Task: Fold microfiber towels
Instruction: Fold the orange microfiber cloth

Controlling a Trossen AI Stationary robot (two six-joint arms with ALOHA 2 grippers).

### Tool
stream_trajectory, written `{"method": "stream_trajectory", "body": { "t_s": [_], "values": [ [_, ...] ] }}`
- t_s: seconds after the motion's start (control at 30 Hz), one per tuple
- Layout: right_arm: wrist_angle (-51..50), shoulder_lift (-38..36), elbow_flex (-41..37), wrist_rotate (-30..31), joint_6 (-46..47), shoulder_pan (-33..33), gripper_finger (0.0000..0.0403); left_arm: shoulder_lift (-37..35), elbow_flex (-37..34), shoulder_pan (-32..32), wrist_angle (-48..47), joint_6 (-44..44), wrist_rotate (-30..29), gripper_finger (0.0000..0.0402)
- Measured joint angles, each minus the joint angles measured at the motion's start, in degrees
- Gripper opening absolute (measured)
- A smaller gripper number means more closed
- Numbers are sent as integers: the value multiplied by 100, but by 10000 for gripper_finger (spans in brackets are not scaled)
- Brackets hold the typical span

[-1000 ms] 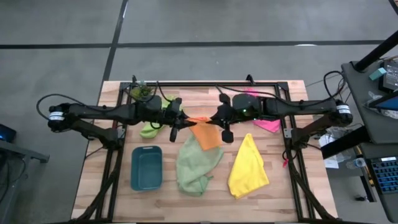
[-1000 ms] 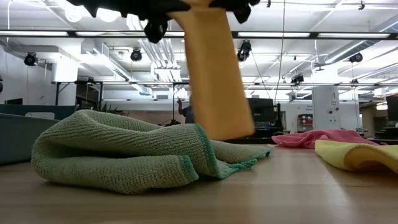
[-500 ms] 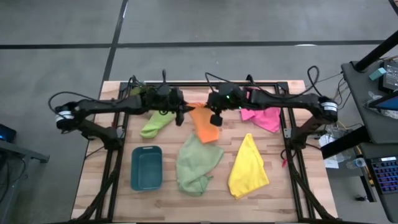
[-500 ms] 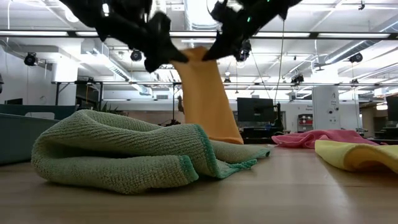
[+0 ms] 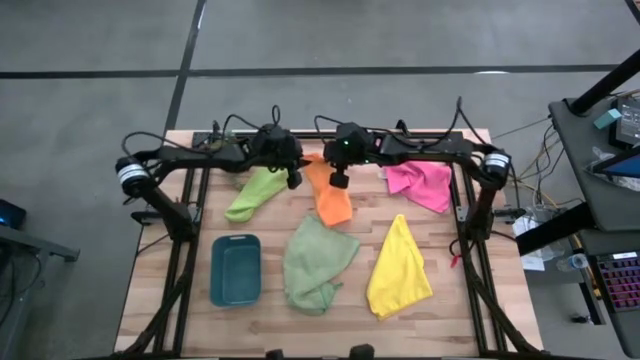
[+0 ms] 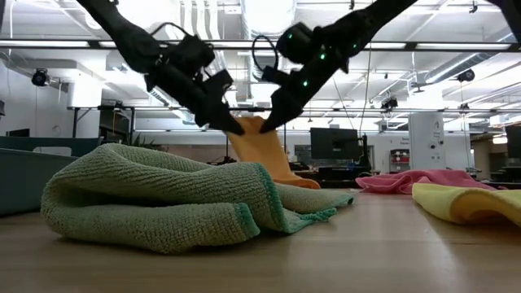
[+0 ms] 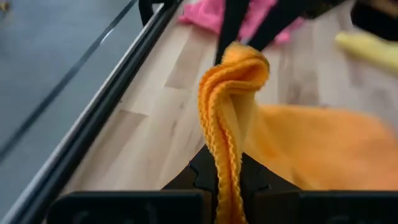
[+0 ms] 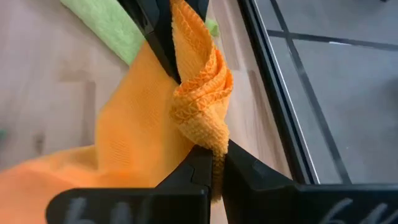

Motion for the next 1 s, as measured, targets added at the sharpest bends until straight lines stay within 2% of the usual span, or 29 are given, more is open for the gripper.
{"method": "stream_trajectory", "body": {
  "t_s": [0.23,0.43,0.6,0.73,0.87,1.0],
  "values": [
    [253,207,20,15,-284,-160,9,132,127,41,10,1199,-859,0],
    [401,309,20,-8,-650,-229,9,118,115,44,-44,2539,-962,0],
    [413,315,20,-19,-697,-262,9,130,87,47,-35,2442,-1052,0],
    [432,317,17,-2,-691,-314,9,130,85,44,-31,2302,-1498,7],
    [239,326,-19,180,-646,-367,17,140,33,85,-234,2293,-1885,46],
    [360,318,-11,105,-388,-433,46,134,15,58,-136,2203,-2313,105]
  ]
}}
